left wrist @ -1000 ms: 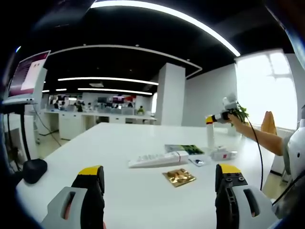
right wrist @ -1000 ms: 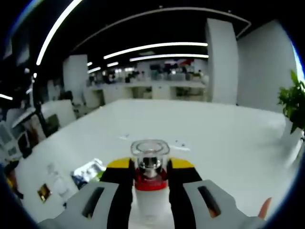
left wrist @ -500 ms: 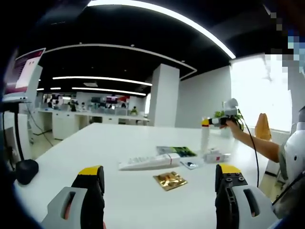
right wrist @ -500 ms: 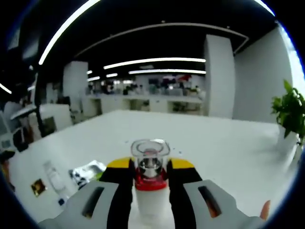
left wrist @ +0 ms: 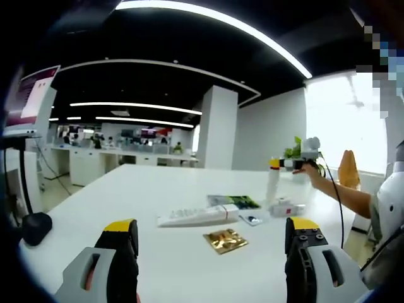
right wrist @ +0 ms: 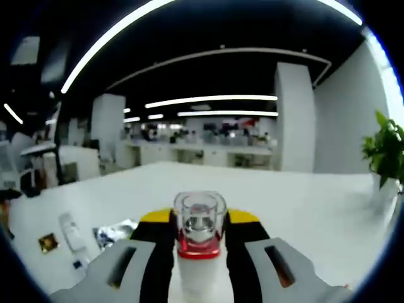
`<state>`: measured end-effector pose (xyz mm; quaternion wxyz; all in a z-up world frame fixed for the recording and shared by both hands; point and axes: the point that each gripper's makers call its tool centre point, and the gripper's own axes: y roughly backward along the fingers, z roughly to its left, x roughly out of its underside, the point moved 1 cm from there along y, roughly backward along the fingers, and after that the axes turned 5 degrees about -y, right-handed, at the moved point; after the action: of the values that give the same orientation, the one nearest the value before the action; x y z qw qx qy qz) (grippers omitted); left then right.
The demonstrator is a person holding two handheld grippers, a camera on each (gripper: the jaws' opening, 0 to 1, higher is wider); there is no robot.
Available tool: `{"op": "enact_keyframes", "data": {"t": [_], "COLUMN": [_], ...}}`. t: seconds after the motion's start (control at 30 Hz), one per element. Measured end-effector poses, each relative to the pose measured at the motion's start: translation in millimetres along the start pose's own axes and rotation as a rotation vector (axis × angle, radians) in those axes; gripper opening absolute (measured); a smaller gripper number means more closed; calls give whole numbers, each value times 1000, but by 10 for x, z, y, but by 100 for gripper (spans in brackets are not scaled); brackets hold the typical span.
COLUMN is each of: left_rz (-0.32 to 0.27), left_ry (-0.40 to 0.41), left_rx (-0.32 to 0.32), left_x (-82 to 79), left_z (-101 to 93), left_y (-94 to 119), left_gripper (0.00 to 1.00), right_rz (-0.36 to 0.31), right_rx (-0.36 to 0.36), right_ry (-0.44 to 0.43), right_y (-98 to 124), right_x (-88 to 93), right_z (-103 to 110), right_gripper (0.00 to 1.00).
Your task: Arrange the skincare products in the storage area until every visible bottle or jar stands upright without overlapping.
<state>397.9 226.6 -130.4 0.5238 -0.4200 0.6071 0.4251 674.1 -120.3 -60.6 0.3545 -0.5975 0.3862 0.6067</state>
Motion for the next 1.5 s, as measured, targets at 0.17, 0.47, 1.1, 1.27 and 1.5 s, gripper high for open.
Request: {"op": "enact_keyframes", "data": {"t": [0.17, 0.47, 1.1, 1.27, 1.5], "left_rz": [-1, -3, 11, 12, 13], "left_ry": [-3, -8, -13, -11, -6], "left_rx": [11, 10, 11, 6, -4], "left_x": [-11, -30, -2, 3, 17], "left_z": [-30, -19, -48, -44, 3], "left_y": [-20, -3, -83, -85, -76], "left_gripper": [99, 99, 99, 99, 99], "right_rz": [-2, 46, 321, 378, 429], "right_rx": [-22, -77, -94, -77, 0], "right_ry": [1, -20, -142, -160, -188], "right_y": [15, 22, 75, 61, -30], "right_x": [-25, 182, 1018, 1146, 1153], "right_z": [59, 119, -63, -41, -21], "right_gripper": [47, 66, 58, 36, 30]}}
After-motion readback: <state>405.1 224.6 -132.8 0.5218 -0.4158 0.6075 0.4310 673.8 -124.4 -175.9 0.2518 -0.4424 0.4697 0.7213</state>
